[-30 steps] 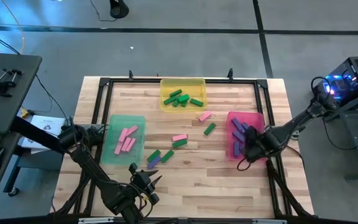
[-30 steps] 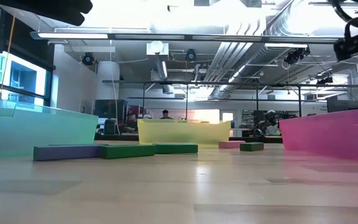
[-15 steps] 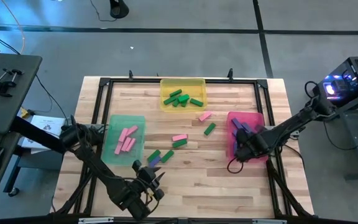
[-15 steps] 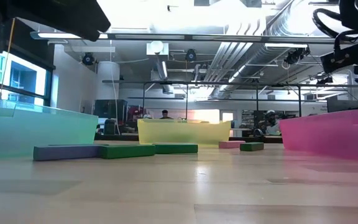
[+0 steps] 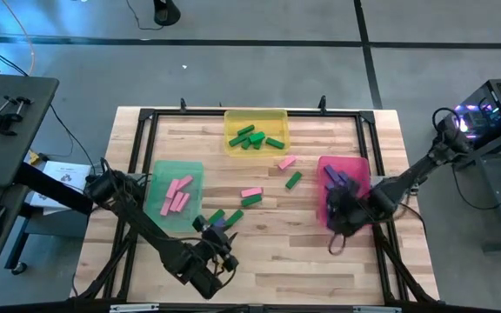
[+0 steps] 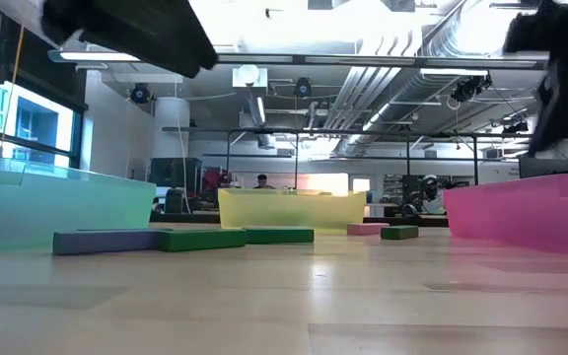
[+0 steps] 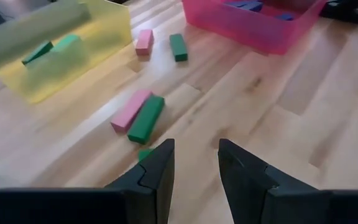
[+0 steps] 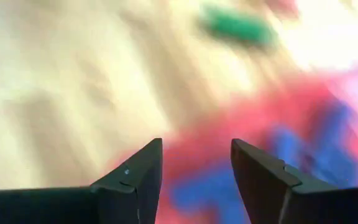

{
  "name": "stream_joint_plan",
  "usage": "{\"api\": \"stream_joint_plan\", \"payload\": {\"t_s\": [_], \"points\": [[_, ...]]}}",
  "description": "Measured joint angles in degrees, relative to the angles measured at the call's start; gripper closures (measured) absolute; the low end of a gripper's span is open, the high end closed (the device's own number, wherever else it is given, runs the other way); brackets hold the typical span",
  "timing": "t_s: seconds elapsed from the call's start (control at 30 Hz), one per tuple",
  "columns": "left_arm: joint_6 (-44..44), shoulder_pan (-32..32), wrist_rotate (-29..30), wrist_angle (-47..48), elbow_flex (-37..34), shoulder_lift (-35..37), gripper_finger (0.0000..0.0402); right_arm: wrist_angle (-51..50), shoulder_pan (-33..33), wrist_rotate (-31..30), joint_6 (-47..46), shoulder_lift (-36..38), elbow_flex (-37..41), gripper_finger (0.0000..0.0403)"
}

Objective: Sort blocks
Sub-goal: Put the green block into the yellow bin

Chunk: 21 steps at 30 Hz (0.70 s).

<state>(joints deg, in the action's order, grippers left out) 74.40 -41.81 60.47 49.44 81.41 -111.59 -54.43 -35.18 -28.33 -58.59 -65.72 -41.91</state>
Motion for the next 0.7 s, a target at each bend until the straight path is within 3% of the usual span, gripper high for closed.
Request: {"api": "stream_joint_plan", "payload": {"t_s": [0.2,0.33,0.53,0.7], "points": [[-2.16,3.64,-1.11,0.41,0.0,0.0,0.0262,25.63,-10.4,-11.23,17.43,0.03,0.0,0.0229],[-4.33,7.28,-6.9,0.43,-0.2,0.0,0.0227,36.51,-16.18,-18.55,24.81,-1.23,-0.02,0.0229],[-6.85,13.01,-15.75,-6.97,-6.88,0.07,0.0166,40.55,-21.12,-24.29,25.53,-6.02,-0.02,0.0229],[-10.85,15.79,-20.35,-19.69,-12.31,0.07,0.0146,40.57,-22.03,-25.1,23.18,-10.66,-0.02,0.0229]]}}
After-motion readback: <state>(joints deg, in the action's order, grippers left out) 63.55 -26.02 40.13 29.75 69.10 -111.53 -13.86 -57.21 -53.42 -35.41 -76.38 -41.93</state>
